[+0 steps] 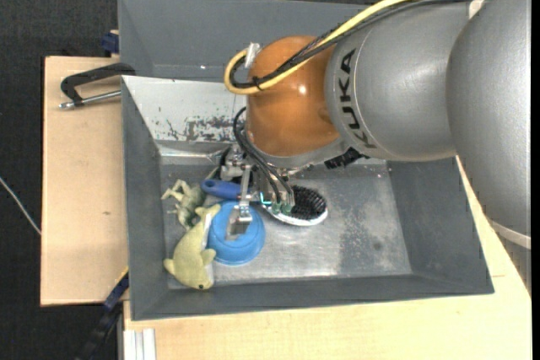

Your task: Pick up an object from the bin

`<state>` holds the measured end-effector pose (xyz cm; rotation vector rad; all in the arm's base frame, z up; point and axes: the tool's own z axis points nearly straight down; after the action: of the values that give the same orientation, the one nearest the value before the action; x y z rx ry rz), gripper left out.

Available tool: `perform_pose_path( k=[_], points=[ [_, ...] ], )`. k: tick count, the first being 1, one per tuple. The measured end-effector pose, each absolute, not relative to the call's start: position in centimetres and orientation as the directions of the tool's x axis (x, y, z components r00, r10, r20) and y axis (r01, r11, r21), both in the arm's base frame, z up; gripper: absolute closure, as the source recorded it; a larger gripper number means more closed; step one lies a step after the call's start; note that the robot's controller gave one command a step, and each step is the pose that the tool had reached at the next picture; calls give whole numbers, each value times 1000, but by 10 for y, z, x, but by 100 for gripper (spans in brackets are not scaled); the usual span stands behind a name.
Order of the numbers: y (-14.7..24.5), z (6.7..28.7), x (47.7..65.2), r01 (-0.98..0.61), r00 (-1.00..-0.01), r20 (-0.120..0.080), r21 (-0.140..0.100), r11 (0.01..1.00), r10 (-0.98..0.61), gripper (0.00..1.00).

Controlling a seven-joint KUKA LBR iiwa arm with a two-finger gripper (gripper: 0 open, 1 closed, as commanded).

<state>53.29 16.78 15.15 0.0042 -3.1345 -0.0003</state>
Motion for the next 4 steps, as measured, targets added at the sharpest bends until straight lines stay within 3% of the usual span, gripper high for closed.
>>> perform_pose_path(
  k=[1,2,3,4],
  points=[
    [207,80,498,22,-1000,-6,3,1000,22,0],
    [213,104,492,-175,-985,-7,3,985,-175,0],
    [220,127,498,-610,-792,-7,0,792,-610,0],
    [229,72,498,-910,-415,-2,-3,415,-910,0]
  ],
)
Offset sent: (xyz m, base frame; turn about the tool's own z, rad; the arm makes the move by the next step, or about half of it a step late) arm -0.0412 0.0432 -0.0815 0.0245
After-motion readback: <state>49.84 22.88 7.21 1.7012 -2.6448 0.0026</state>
